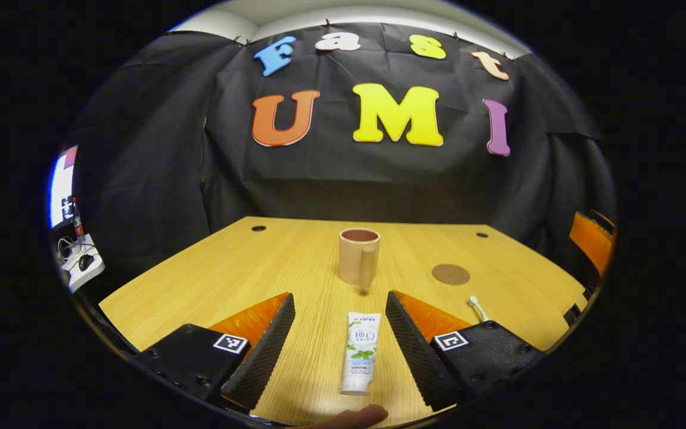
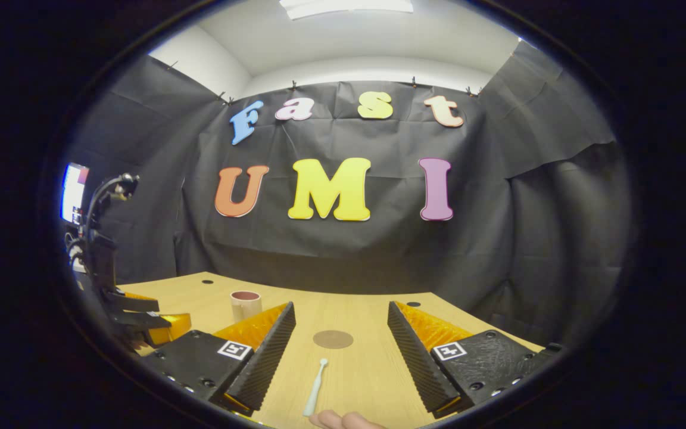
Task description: Put the toothbrush and toothpaste on the desktop into the cup, then pick up the cup and place it on the coaster on the desktop.
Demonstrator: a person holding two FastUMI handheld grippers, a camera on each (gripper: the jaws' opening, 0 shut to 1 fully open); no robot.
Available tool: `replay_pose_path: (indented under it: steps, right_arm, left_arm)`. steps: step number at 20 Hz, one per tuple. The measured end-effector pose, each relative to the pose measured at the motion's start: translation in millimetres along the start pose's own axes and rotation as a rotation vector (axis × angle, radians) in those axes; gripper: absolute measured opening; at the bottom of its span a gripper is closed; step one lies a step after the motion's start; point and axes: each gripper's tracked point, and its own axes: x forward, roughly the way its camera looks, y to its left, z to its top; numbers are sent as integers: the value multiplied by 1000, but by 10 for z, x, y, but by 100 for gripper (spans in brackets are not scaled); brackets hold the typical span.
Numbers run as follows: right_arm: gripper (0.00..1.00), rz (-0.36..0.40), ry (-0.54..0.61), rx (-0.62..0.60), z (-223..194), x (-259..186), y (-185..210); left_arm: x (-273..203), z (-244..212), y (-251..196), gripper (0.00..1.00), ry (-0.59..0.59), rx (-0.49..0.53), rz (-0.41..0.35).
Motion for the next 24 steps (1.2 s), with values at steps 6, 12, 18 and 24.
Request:
replay_pose_path:
  steps: [6, 12, 18, 24]
  right_arm:
    - [95, -6, 54, 5, -221, 47, -61]
    - [95, -9, 82, 20, -312, 70, -105]
    - [94, -24, 109, 12, -397, 92, -173]
    - [95, -36, 124, 8, -420, 91, -214]
  left_arm:
    - [70, -449, -173, 98, 179, -10, -74]
    - [83, -665, -208, 95, 296, -2, -93]
    - [94, -791, -167, 83, 369, 55, -93]
    - [83, -885, -242, 57, 430, 52, -125]
